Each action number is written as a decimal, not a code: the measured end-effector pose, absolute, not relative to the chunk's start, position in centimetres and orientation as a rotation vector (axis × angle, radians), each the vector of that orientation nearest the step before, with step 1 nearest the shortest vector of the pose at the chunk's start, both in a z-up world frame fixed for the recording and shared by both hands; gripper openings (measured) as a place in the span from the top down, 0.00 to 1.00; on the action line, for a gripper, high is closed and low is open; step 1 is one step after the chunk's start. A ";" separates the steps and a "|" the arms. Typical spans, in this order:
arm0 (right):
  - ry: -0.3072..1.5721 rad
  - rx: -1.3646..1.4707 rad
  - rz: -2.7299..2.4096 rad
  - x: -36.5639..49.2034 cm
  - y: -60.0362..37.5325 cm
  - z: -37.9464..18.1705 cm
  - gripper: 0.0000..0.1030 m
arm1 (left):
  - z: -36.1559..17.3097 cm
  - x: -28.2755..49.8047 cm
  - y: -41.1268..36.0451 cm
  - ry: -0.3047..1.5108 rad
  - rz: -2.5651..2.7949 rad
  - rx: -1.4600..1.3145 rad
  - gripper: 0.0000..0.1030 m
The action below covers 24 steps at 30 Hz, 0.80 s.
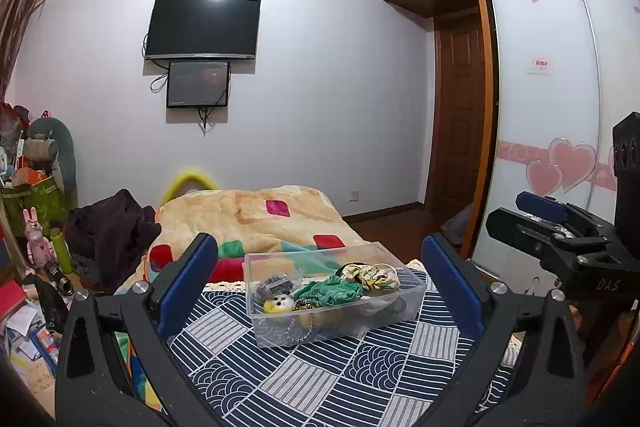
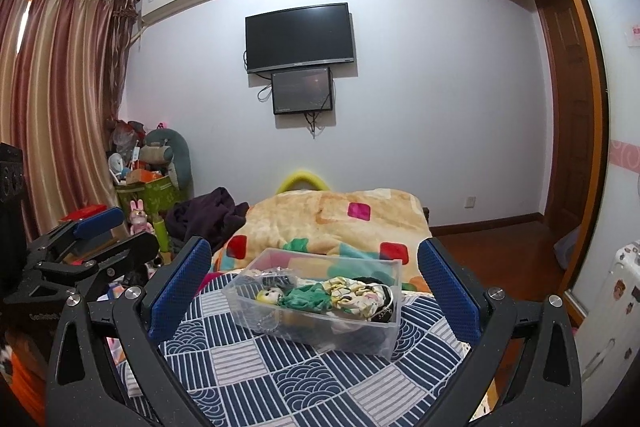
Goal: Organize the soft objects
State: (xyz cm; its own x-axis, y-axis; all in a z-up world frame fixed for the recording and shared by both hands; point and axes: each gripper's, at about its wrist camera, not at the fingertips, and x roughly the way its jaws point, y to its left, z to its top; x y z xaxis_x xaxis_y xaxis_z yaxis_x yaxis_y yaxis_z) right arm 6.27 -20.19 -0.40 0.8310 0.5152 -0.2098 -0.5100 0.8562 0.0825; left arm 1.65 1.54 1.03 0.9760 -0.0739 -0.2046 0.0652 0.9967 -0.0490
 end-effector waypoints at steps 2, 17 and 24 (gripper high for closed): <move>0.233 0.026 0.544 6.4 -20.3 -0.5 0.00 | 1.0 1.7 1.6 0.211 -0.071 -0.045 0.00; 0.234 0.029 0.544 6.3 -20.4 -0.4 0.00 | 0.9 1.8 1.6 0.213 -0.072 -0.044 0.00; 0.234 0.026 0.546 6.2 -20.3 -0.4 0.00 | 1.0 1.8 1.6 0.212 -0.072 -0.044 0.00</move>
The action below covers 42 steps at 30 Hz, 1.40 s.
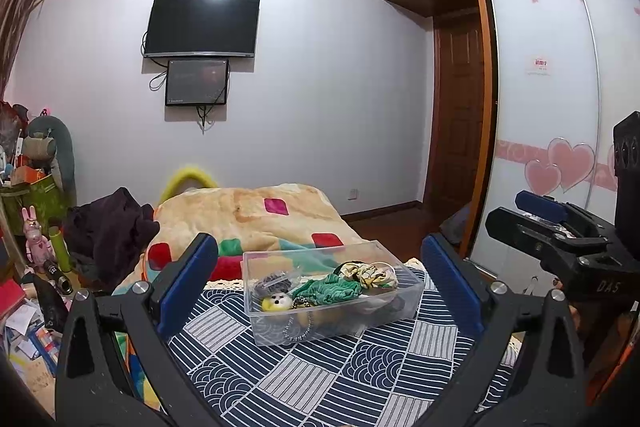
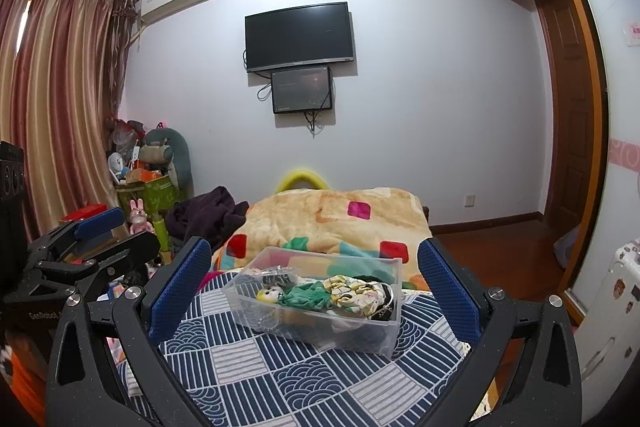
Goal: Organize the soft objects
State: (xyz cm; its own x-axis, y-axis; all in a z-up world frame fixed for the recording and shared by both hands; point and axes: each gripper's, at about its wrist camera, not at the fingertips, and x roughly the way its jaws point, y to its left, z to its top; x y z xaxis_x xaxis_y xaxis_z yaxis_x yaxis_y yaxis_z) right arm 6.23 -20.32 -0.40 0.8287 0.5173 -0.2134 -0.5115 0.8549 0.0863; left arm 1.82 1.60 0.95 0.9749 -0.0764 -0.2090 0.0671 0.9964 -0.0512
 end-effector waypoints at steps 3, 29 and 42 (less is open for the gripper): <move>0.231 0.026 0.545 6.2 -20.3 -0.3 0.00 | 1.0 1.9 1.6 0.213 -0.075 -0.043 0.00; 0.233 0.028 0.547 6.2 -20.3 -0.4 0.00 | 0.9 1.7 1.9 0.221 -0.099 -0.065 0.00; 0.238 0.028 0.550 6.2 -20.2 -0.5 0.00 | 0.8 2.1 1.9 0.241 -0.126 -0.075 0.00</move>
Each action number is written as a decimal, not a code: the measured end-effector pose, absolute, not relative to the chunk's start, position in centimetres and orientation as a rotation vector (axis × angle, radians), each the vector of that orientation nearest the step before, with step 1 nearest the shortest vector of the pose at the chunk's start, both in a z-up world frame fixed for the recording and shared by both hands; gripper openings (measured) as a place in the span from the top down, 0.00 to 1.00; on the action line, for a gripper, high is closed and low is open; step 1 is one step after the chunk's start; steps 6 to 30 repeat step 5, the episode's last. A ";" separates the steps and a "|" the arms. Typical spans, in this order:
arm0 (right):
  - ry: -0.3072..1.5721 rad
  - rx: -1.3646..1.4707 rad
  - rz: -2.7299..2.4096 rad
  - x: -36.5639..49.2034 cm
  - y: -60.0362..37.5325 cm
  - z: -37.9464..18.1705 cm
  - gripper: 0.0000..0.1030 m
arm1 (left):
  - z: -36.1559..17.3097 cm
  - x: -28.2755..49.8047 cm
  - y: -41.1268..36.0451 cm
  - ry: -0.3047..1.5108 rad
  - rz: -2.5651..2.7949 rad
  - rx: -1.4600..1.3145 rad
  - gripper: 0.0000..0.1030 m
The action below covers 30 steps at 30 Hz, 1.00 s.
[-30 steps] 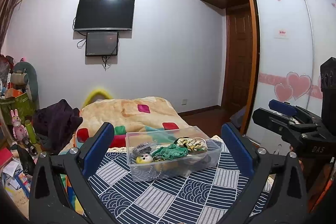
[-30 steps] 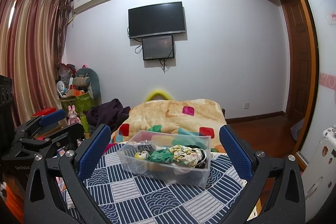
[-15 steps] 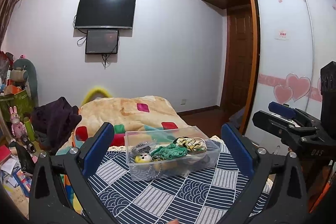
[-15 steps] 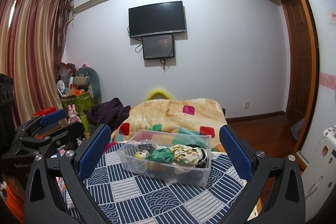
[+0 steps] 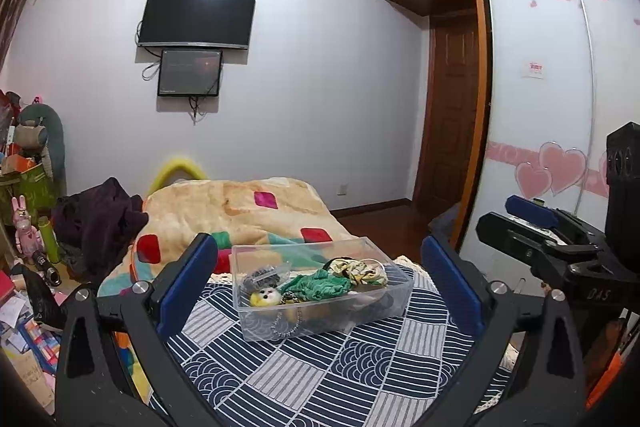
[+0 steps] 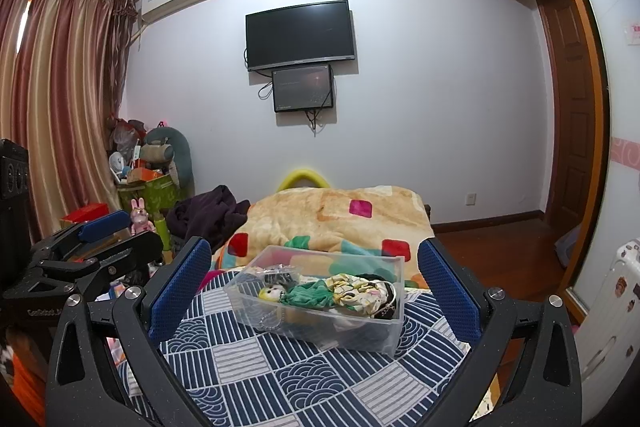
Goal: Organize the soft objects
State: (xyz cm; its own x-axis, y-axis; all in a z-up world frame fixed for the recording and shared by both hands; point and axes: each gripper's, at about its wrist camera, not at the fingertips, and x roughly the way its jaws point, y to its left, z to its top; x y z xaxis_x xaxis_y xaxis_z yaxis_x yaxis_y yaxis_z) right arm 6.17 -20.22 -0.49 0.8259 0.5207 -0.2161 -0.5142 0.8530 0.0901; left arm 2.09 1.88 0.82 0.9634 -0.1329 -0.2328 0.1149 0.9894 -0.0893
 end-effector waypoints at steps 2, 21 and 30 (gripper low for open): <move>0.239 0.027 0.551 6.2 -20.2 -0.6 0.00 | 0.8 2.1 1.9 0.247 -0.131 -0.074 0.00; 0.242 0.024 0.552 6.1 -20.1 -0.7 0.00 | 0.7 2.2 1.9 0.262 -0.140 -0.077 0.00; 0.242 0.024 0.552 6.1 -20.1 -0.7 0.00 | 0.7 2.2 1.9 0.262 -0.140 -0.077 0.00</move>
